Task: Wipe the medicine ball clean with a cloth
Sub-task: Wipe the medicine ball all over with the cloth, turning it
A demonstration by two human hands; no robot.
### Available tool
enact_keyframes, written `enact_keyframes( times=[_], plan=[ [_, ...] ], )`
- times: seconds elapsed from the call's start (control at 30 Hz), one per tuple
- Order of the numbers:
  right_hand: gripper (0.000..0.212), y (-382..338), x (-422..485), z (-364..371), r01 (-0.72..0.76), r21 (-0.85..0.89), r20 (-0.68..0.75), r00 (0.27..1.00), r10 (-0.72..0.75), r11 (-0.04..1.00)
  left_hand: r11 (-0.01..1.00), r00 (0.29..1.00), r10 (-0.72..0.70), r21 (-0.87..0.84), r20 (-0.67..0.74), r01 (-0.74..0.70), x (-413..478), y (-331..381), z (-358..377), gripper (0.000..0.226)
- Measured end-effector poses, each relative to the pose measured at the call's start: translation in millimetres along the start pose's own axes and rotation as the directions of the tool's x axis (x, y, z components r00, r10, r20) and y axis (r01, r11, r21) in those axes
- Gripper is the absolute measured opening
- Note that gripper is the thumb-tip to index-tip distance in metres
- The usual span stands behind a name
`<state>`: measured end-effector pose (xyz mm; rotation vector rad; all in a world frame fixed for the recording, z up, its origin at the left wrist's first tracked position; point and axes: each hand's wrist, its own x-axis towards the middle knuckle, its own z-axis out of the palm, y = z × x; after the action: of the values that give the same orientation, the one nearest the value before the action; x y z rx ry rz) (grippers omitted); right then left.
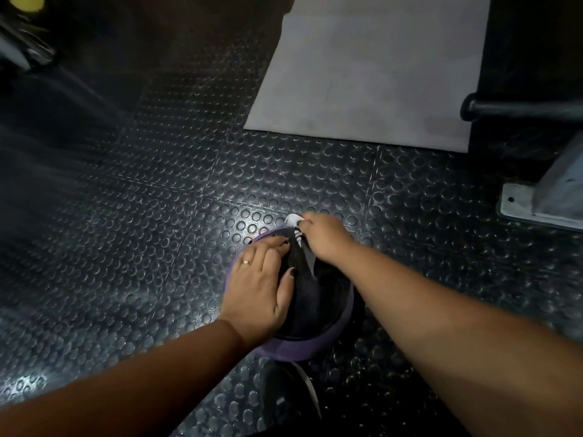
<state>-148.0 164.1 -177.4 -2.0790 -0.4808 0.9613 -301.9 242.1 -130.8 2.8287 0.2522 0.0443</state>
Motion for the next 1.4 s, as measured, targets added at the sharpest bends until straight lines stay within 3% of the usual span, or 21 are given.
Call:
enact_keyframes(
  times=[0.1,0.23,0.4,0.5,0.6,0.83,0.97,1.03,1.07,1.13,1.27,1.4],
  plan=[
    [0.029,17,35,-3,-0.093,-0.024,0.141,0.985,0.096,0.995,0.999,0.998,0.048,0.017,0.031,-0.049,4,2,2,0.04],
    [0.025,24,1,-5,-0.065,0.114,-0.031,0.997,0.069,0.991,0.999,0.997,0.051,-0.004,0.065,-0.051,17,-2,-1,0.04],
    [0.046,27,-89,18,0.256,0.111,-0.263,0.939,-0.22,0.96,0.999,0.997,-0.015,-0.036,0.07,0.017,23,-11,-2,0.04],
    [0.052,36,-139,48,0.383,-0.045,-0.251,0.89,-0.381,0.923,0.984,0.987,-0.154,-0.079,0.047,0.158,37,-17,-3,0.043],
    [0.052,39,-143,53,0.431,-0.11,-0.221,0.868,-0.444,0.896,0.963,0.969,-0.247,-0.106,0.012,0.247,39,-18,-2,0.049],
    [0.044,-2,-65,23,0.263,-0.107,-0.265,0.922,-0.282,0.959,0.949,0.957,-0.29,-0.128,-0.004,0.287,29,-26,-2,0.051],
    [0.034,-21,2,-5,-0.002,-0.023,-0.008,1.0,0.001,1.0,0.975,0.977,-0.211,-0.08,-0.017,0.209,12,-19,1,0.049],
    [0.033,-14,19,-9,-0.024,-0.099,0.086,0.996,0.032,0.995,0.985,0.985,-0.172,-0.033,-0.01,0.172,13,-14,4,0.049],
    [0.029,-10,21,-8,-0.025,-0.089,0.066,0.997,0.031,0.996,0.984,0.984,-0.177,-0.019,-0.002,0.177,17,-13,4,0.05],
    [0.024,-4,6,-5,0.027,-0.06,-0.07,0.997,-0.031,0.998,0.972,0.972,-0.233,-0.021,0.023,0.233,27,-14,1,0.055],
    [0.042,25,-83,24,0.33,0.033,-0.283,0.909,-0.308,0.943,0.933,0.934,-0.349,-0.067,0.078,0.354,44,-19,-2,0.053],
    [0.049,72,-153,40,0.42,0.007,-0.285,0.871,-0.401,0.907,0.925,0.914,-0.376,-0.002,0.15,0.381,48,-14,-7,0.039]
  ],
)
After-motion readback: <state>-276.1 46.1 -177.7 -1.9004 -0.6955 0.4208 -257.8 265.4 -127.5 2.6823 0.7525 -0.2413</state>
